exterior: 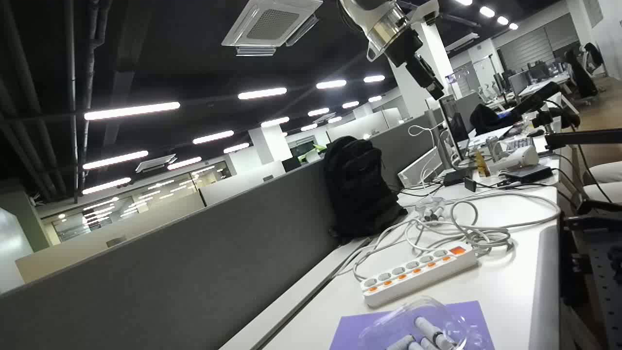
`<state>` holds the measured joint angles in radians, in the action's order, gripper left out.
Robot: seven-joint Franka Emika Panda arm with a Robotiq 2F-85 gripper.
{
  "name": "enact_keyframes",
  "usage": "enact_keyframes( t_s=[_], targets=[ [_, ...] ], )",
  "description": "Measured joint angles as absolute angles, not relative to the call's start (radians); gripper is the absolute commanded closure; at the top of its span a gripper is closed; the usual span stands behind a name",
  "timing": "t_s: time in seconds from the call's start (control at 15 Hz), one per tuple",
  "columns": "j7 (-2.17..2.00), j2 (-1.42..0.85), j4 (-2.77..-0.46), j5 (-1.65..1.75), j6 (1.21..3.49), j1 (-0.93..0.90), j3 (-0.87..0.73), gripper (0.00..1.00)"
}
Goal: Turn on the switch on the third from the top
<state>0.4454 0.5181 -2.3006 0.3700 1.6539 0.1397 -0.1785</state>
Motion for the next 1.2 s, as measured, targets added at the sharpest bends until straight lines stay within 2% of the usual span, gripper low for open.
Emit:
enact_keyframes(
  t_s=[0.93, 1.2],
  targets=[
    [0.445, 0.518, -2.3, 0.37, 1.656, 0.139, -0.179, 0.0],
    [0.39, 0.501, -2.306, 0.352, 1.766, 0.127, -0.178, 0.0]
  ],
)
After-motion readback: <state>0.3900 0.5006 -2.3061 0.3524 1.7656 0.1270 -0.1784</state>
